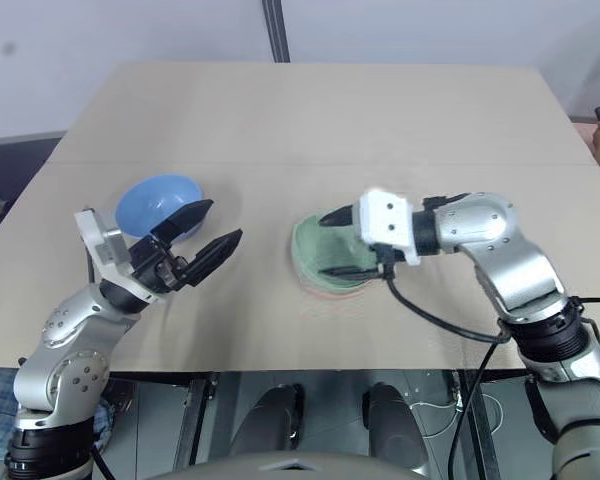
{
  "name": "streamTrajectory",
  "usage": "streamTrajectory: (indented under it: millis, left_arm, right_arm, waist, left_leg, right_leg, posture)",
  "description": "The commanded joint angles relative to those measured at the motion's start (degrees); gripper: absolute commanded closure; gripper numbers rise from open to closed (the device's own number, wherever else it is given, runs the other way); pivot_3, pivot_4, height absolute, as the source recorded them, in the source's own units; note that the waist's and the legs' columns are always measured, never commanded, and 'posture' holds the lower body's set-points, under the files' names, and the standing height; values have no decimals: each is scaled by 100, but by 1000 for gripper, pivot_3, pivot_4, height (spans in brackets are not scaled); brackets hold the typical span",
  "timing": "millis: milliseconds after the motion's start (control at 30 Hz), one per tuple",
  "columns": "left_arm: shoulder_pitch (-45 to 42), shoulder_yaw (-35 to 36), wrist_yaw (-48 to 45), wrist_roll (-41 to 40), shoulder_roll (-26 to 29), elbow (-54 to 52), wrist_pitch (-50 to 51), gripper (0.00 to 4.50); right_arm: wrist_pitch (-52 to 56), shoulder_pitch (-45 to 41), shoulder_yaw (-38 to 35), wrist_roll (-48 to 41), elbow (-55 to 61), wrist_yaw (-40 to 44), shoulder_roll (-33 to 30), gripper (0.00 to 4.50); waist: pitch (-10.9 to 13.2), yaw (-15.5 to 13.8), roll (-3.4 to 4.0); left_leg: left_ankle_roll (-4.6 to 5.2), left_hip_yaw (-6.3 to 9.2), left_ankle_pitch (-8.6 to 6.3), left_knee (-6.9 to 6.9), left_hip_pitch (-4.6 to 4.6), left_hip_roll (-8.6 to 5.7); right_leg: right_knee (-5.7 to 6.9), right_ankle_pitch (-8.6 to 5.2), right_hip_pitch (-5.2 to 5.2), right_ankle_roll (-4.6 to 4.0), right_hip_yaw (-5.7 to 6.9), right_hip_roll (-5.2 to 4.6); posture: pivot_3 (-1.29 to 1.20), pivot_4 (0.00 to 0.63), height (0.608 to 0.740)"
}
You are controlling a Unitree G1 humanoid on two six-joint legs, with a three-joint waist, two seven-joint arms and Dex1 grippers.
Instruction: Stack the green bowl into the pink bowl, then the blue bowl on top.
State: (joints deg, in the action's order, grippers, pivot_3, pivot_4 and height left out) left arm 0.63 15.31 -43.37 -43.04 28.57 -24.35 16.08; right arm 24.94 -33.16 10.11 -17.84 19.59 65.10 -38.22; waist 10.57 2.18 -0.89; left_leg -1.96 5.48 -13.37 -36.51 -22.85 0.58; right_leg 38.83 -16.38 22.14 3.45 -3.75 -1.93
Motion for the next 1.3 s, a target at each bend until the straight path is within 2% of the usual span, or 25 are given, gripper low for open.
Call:
streamTrajectory:
  millis: [33, 333, 533, 667, 1300]
  left_arm:
    - [50, 160, 61, -47, 12, -255, -89, 0]
    - [-74, 247, 818, 610, 202, 79, 162, 0]
    - [-186, 406, 885, 919, 557, 480, 247, 0]
    - [-316, 276, 969, 1427, 936, 935, 382, 0]
    - [-82, -13, 1091, 2490, 1421, 1496, 1372, 0]
  right_arm:
    - [202, 254, -661, -478, -44, -94, -125, 910]
    - [649, 1256, -2269, -1775, 90, -50, -564, 910]
    - [724, 1533, -2791, -2177, 216, -149, -871, 910]
    - [725, 1514, -2848, -2325, 290, -271, -924, 910]
    - [628, 1499, -2770, -2315, 241, -407, -1166, 910]
  waist:
    - [0, -9, 0]
    - [1, -16, -1]
    - [1, 7, 0]
    - [1, 10, -1]
    - [1, 5, -1]
  left_leg:
    - [0, 0, 0, 0, 0, 0]
    - [1, -1, 0, 0, 2, 0]
    - [1, -6, 0, -1, 4, 2]
    - [1, -5, 0, -2, 7, 3]
    - [1, -8, 0, 0, 5, 2]
  right_leg:
    - [-1, 0, 0, 0, 0, 0]
    - [1, 0, -3, 0, -1, 2]
    - [1, 0, -3, 1, -4, 3]
    - [2, 0, -4, 1, -4, 7]
    - [0, -1, -3, 1, -6, 3]
  posture:
    - [0, 150, 740]
    - [0, 150, 740]
    - [0, 150, 740]
    - [0, 150, 740]
    - [0, 150, 740]
